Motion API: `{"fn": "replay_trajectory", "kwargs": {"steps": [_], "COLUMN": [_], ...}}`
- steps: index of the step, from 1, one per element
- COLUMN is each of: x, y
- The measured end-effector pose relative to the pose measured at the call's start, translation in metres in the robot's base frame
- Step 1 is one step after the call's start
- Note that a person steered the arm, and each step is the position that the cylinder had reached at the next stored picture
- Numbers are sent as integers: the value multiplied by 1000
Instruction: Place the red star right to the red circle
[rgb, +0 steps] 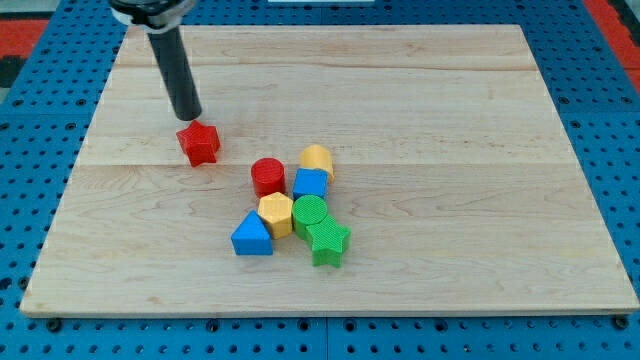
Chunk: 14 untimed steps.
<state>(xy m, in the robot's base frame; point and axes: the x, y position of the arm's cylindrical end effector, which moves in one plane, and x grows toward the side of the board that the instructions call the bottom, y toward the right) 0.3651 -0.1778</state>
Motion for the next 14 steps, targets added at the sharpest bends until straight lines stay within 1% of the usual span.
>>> {"fn": "replay_trajectory", "kwargs": {"steps": [1, 2, 3, 4, 6, 8, 9, 10, 11, 12, 13, 14], "x": [30, 63, 70, 70, 12, 54, 57, 52, 15, 11, 30, 51], "y": [-22, 10, 44, 58, 8, 93, 116, 123, 118, 140, 176, 194]}}
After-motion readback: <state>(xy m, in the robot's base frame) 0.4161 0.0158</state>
